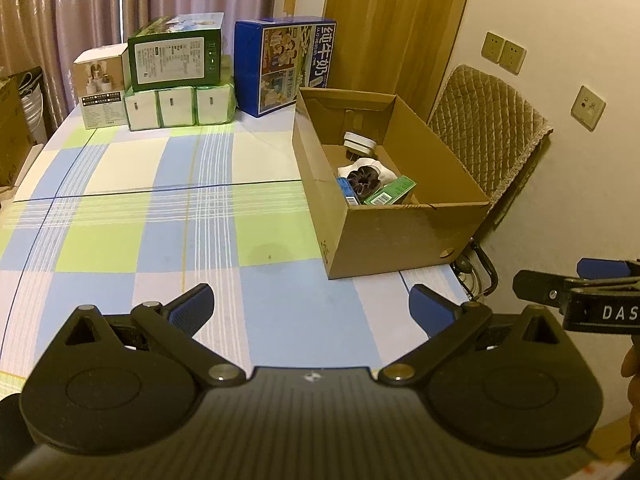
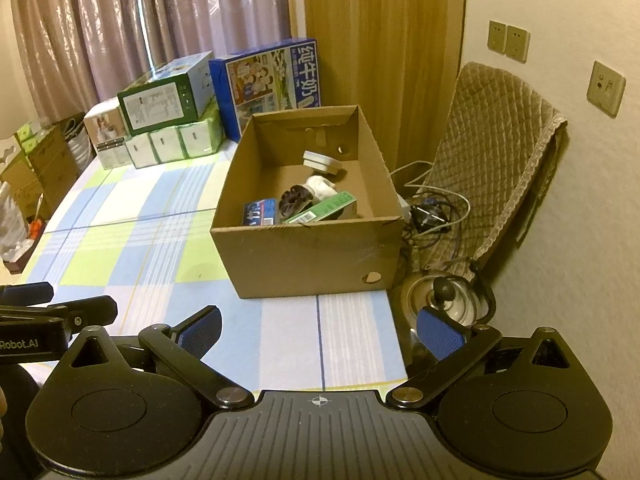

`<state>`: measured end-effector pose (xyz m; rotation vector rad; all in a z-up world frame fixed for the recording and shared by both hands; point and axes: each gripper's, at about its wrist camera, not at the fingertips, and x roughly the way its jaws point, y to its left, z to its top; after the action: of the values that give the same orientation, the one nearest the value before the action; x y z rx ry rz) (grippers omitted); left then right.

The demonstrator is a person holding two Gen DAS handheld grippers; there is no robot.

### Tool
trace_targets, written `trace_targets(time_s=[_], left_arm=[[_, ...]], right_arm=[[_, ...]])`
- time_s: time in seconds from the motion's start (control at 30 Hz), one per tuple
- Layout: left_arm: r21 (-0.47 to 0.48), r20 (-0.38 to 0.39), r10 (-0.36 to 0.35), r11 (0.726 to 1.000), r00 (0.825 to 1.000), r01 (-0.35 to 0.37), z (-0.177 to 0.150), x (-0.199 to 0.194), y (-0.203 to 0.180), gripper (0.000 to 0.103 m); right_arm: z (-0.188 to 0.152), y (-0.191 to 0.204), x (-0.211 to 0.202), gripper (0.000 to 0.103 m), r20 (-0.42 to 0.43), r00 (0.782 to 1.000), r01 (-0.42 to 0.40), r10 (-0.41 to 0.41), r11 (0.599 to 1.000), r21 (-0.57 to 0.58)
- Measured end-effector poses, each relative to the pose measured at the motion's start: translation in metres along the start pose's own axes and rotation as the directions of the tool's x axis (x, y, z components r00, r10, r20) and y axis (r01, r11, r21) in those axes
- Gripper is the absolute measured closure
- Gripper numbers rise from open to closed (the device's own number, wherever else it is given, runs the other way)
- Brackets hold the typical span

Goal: Organize objects

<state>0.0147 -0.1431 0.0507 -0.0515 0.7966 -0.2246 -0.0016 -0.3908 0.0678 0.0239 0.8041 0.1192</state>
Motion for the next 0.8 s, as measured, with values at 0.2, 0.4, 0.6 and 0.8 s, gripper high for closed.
trace_targets(time_s=[0.2, 0.4, 0.6, 0.8], left_arm=[[-0.001, -0.005, -0.002, 1.0, 1.0, 0.002, -0.0009, 0.0004, 0.0006, 0.001], [0.002, -0.008, -0.002, 1.0, 1.0, 0.002, -0.0028, 0.0013, 0.0008, 0.001], [0.0, -0.013, 0.0, 1.0, 1.0, 0.0, -0.0045, 0.0034, 0.0024, 0.001], [0.001, -0.015, -0.001, 1.0, 1.0, 0.001, -0.005, 0.0042, 0.0026, 0.001]], right_arm=[[-0.0011, 0.0007, 0.0007, 0.002, -0.007, 1.0, 0.0, 0.0, 1.0, -0.002], [-0.0029, 0.0025, 0.0038, 0.002, -0.019, 1.0, -0.002, 0.002, 1.0, -0.003], [-0.0036, 0.0038, 0.0056, 0.002, -0.028, 1.0, -0.005, 0.005, 1.0, -0.004], [-0.0038, 0.0047, 0.0059, 0.002, -0.029, 1.0, -0.003, 0.003, 1.0, -0.005]])
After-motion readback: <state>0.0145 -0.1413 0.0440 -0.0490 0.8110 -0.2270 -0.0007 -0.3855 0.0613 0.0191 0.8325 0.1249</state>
